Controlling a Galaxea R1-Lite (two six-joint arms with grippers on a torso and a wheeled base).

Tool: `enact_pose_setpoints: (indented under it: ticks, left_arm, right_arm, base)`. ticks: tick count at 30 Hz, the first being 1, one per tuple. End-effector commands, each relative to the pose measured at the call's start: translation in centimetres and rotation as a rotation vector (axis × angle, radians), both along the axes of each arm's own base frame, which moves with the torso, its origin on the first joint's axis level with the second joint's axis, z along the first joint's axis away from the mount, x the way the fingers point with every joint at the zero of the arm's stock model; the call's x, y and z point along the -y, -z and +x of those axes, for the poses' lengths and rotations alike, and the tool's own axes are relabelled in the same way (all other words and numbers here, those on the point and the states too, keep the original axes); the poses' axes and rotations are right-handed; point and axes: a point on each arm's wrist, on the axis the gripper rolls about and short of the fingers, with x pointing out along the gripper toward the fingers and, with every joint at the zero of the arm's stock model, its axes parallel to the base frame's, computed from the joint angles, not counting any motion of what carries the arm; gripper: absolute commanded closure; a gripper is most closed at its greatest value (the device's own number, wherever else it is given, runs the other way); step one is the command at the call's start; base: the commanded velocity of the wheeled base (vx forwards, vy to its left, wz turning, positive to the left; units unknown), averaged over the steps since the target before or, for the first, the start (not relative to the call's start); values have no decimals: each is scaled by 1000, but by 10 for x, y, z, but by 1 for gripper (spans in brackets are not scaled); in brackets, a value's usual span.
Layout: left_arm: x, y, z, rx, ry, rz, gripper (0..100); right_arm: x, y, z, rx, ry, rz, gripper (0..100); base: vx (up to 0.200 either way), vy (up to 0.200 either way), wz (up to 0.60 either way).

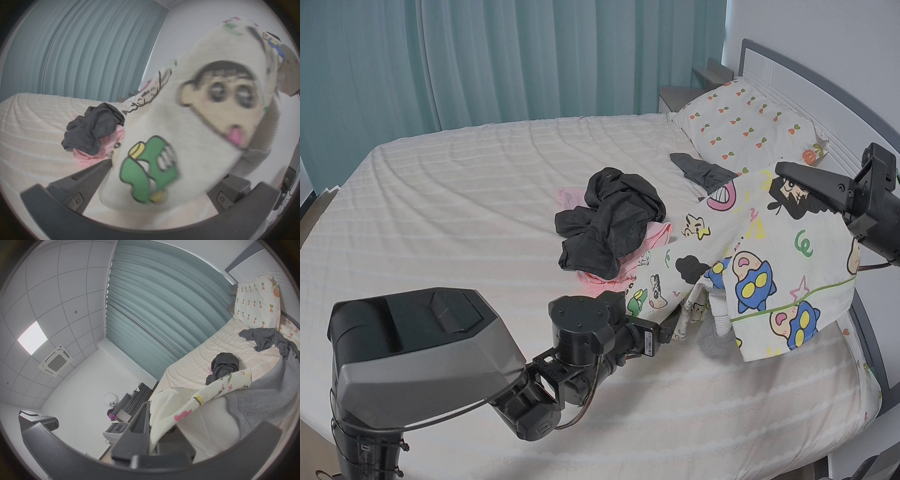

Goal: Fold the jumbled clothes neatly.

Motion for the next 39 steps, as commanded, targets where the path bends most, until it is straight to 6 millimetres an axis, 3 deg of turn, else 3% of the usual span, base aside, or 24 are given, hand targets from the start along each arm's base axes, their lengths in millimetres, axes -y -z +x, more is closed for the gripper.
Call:
enact_pose_setpoints:
  ticks: [1, 10, 11, 17, 22, 27, 29, 31, 32, 33, 34, 35, 36, 39]
  left_arm:
    - [-7, -1, 10, 14, -28, -7, 0]
    - [-4, -1, 3, 8, 61, -23, 0]
    - [-5, 0, 2, 1, 78, -21, 100]
    - [-3, -5, 0, -27, 105, -84, 100]
    - [-16, -36, 19, 39, 45, -169, 100]
    - [-36, -65, 27, 93, -3, -214, 100]
    - [-52, -88, 29, 142, -52, -248, 100]
    - [-53, -90, 29, 145, -53, -250, 100]
    - [-60, -112, 29, 190, -94, -286, 100]
    - [-60, -124, 28, 215, -115, -308, 100]
    - [-60, -124, 28, 215, -115, -308, 100]
    - [-60, -144, 31, 265, -160, -357, 100]
    - [-60, -153, 32, 289, -180, -381, 100]
    - [-59, -169, 35, 327, -216, -422, 100]
  right_arm:
    - [-1, -5, -8, 15, -18, 7, 100]
    - [-2, -2, -6, -2, -19, 2, 100]
    - [-2, -1, -6, -4, -19, 1, 100]
    - [2, 6, -1, -33, 4, -8, 100]
    - [12, 18, 4, -79, 41, -26, 100]
    - [29, 35, 22, -144, 104, -47, 100]
    - [42, 57, 40, -224, 157, -69, 100]
    - [43, 58, 42, -227, 160, -70, 100]
    - [51, 81, 57, -292, 198, -106, 100]
    - [53, 93, 65, -317, 206, -133, 100]
    - [53, 93, 65, -317, 206, -133, 100]
    - [54, 116, 78, -357, 211, -190, 100]
    - [54, 126, 83, -369, 213, -217, 100]
    - [56, 143, 91, -382, 211, -268, 100]
  base:
    - [0, 0, 0]
    - [0, 0, 0]
    - [0, 0, 0]
    - [0, 0, 0]
    - [0, 0, 0]
    - [0, 0, 0]
    - [0, 0, 0]
    - [0, 0, 0]
    - [0, 0, 0]
    - [0, 0, 0]
    - [0, 0, 0]
    - [0, 0, 0]
    - [0, 0, 0]
    - [0, 0, 0]
